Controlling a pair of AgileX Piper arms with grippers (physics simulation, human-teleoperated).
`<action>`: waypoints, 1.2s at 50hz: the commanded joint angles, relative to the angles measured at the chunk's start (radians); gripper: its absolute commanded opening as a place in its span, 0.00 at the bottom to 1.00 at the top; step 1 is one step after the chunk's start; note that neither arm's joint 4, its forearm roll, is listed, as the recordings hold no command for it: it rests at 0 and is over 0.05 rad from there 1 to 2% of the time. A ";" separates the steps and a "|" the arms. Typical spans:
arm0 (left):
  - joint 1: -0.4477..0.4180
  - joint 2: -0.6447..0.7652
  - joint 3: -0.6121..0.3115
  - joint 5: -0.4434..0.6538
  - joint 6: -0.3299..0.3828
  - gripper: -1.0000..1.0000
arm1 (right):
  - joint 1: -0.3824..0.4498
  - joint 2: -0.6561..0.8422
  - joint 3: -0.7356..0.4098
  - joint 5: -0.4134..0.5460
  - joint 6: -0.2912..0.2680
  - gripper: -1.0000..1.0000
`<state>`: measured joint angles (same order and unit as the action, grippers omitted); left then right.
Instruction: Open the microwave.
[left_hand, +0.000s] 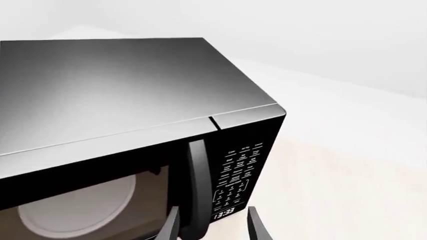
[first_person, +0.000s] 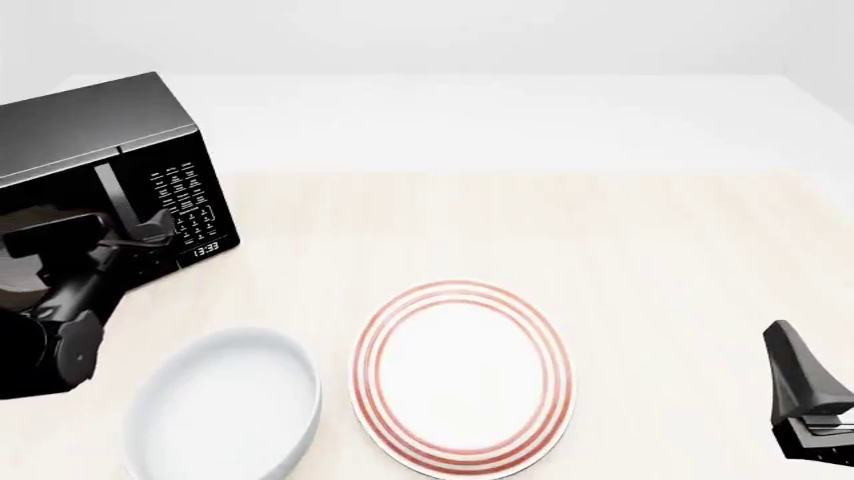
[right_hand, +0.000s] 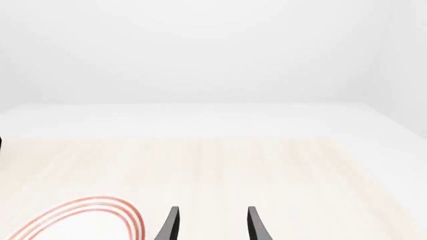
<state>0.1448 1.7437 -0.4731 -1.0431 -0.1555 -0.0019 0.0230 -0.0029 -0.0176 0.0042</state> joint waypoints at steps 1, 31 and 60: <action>-0.004 0.028 -0.021 0.001 -0.006 1.00 | 0.000 0.000 0.000 0.000 0.000 1.00; -0.007 0.099 -0.068 0.006 -0.029 1.00 | 0.000 0.000 0.000 0.000 0.000 1.00; -0.017 0.018 0.011 -0.075 0.023 0.00 | 0.000 0.000 0.000 0.000 0.000 1.00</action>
<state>0.1546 1.8289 -0.5276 -1.0320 -0.1564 -0.0019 0.0229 -0.0029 -0.0175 0.0042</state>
